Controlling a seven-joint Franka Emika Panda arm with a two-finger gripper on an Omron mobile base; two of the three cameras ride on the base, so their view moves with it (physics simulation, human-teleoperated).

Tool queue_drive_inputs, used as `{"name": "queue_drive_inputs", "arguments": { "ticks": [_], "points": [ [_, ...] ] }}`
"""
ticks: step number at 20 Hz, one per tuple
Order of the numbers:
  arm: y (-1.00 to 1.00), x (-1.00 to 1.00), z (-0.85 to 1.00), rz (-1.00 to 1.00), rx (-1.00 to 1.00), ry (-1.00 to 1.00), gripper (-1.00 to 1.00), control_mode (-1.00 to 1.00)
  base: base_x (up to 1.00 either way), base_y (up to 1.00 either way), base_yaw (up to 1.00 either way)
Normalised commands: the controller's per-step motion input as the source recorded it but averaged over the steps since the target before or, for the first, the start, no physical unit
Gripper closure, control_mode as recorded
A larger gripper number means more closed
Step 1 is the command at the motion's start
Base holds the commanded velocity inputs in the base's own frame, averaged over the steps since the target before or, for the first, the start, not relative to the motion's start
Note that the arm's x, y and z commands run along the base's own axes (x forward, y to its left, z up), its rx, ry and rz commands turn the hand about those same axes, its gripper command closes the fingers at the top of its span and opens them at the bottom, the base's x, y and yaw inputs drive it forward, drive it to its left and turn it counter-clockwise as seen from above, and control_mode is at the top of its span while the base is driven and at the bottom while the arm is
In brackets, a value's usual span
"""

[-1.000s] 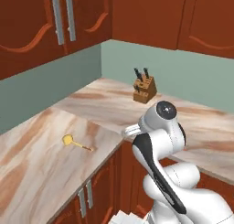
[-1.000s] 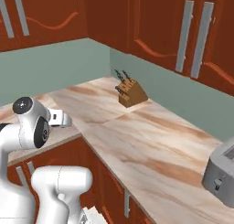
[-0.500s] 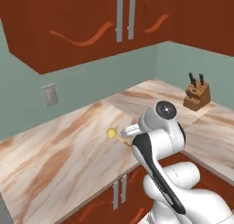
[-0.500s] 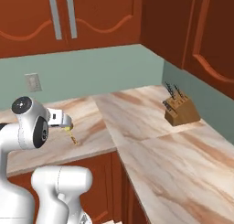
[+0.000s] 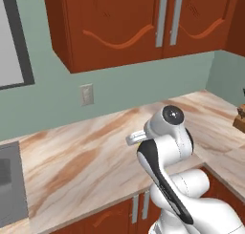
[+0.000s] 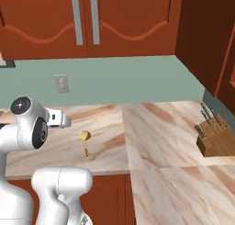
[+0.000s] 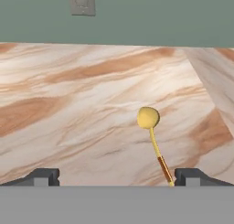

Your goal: Take the fork and place it on the left side of the plate. Then take the spoon and place it on the right side of the plate. Make sure they're directly next to the plate.

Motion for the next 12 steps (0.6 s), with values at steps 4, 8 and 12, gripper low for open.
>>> {"name": "queue_drive_inputs", "arguments": {
  "ticks": [4, 8, 12],
  "points": [
    [0.00, 0.00, 0.00, 0.00, 0.00, 0.00, -1.00, 1.00, 0.76, -0.32, 0.23],
    [-0.19, 0.29, -0.01, 0.00, 0.01, 0.09, -1.00, -1.00, 0.33, -0.16, 0.05],
    [-0.37, 0.69, -0.12, -0.01, 0.00, 0.24, -1.00, -1.00, 0.00, 0.00, 0.00]
  ]
}}
